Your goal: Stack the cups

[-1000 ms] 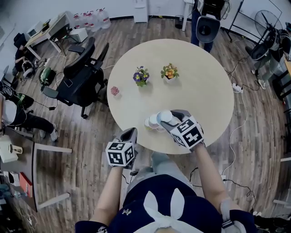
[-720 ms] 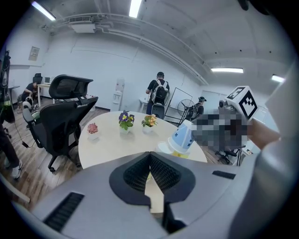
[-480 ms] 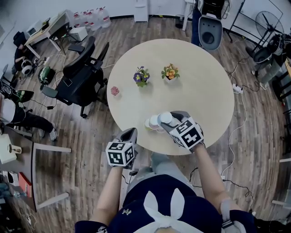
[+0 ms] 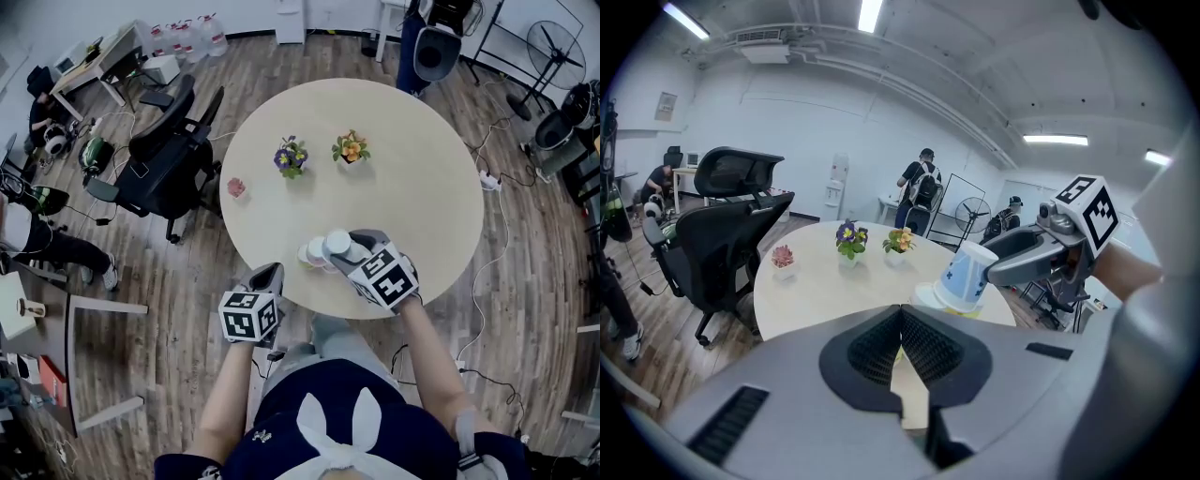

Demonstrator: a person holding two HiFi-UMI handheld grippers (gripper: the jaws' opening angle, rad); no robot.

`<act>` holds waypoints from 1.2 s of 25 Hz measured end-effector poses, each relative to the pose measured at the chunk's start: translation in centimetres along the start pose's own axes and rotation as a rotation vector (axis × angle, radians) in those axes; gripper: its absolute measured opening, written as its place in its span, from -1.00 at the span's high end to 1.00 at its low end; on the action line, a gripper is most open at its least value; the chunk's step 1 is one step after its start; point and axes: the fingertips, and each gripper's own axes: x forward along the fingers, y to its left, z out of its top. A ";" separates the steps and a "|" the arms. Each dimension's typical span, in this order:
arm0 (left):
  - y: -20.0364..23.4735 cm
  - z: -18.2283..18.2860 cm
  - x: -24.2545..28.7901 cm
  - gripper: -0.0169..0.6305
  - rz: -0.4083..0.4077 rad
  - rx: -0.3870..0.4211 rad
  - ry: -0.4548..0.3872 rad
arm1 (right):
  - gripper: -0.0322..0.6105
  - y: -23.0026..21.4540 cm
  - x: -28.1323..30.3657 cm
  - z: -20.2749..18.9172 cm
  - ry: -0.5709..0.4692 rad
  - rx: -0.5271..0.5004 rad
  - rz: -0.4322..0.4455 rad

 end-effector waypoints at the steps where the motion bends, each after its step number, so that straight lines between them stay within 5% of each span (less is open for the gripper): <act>1: 0.0 0.0 0.0 0.88 -0.001 0.001 0.000 | 0.13 0.0 0.0 0.0 -0.001 0.000 0.001; 16: -1.1 1.4 0.3 0.88 -0.023 0.028 -0.022 | 0.10 -0.7 -2.7 0.5 -0.130 0.134 0.007; 30: -3.7 2.7 0.1 0.88 -0.062 0.072 -0.065 | 0.43 -1.3 -6.5 -0.6 -0.296 0.301 -0.101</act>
